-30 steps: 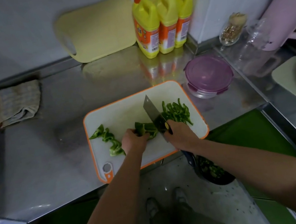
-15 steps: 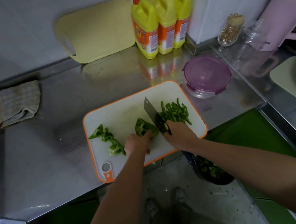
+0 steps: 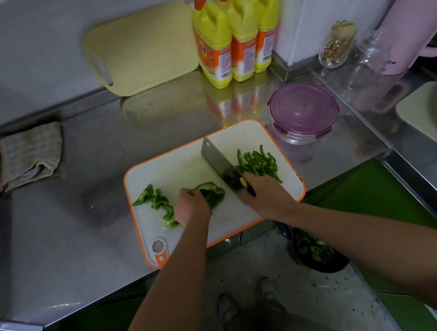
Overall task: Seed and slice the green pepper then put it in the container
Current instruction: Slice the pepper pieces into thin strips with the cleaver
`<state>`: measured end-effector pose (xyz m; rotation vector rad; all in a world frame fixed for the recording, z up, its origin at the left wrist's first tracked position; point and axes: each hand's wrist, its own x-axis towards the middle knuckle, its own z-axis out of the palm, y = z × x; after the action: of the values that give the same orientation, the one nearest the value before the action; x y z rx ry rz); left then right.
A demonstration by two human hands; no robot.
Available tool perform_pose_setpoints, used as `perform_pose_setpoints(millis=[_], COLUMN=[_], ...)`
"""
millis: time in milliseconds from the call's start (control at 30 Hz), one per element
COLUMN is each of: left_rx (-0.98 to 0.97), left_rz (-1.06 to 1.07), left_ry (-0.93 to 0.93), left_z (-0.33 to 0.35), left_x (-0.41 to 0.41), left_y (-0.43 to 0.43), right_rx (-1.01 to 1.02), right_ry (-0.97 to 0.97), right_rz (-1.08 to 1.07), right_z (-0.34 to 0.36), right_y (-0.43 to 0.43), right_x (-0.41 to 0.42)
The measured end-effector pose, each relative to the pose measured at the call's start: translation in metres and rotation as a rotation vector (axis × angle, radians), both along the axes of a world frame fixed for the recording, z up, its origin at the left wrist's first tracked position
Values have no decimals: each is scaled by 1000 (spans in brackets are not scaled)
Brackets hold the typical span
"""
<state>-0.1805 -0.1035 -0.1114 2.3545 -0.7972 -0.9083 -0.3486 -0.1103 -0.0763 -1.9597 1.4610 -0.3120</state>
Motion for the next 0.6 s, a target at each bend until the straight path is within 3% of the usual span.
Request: perform_pose_setpoints(millis=[267,433,600], left_rx=[-18,2,29], left_rz=[5,30,38], left_ry=[47,27,30], left_z=[8,17,24], left_x=[4,4,1], left_y=[3,4,1], right_rx=[-10,-113,-74], right_ry=[93,18,163], right_rz=[48,95,193], right_z=[-1,7,9], right_y=[4,5,7], right_x=[14,20,28])
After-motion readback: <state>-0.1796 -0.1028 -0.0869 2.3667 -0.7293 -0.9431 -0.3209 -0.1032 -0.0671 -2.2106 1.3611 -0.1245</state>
